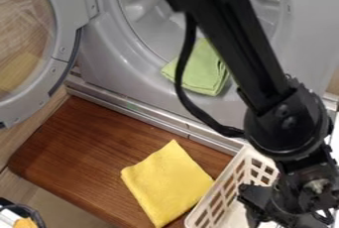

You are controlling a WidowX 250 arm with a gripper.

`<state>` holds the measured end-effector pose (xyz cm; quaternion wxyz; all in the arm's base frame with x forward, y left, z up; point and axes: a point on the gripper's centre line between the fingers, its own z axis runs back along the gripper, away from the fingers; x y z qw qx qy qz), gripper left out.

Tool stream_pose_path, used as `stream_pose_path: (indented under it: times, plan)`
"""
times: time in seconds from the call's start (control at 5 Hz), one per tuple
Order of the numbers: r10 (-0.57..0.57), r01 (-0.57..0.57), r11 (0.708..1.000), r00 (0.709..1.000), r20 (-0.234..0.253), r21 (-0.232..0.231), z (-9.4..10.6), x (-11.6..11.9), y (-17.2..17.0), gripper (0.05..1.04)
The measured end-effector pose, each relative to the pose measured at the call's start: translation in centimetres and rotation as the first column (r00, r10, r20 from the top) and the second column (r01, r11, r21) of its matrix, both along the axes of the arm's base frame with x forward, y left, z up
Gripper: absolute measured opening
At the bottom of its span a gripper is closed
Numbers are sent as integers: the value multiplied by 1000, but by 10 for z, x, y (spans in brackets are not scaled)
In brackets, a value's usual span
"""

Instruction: Move the basket to the right side of the table

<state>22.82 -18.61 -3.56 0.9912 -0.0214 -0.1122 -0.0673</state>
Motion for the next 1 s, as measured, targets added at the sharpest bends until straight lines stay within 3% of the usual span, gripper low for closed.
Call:
stream_pose_path:
  times: [0.2, 0.4, 0.6, 1.0]
  plan:
    - [0, 0, 1000, 1000, -15, 8, -3, -5, 4, 1006]
    - [21, -21, 999, 1000, -6, -27, 5, -3, 4, 1001]
    - [1, 1, 998, 999, 32, -69, 28, 1, 1, 1000]
    - [29, -19, 995, 994, 104, -95, 67, 1, 23, 1000]
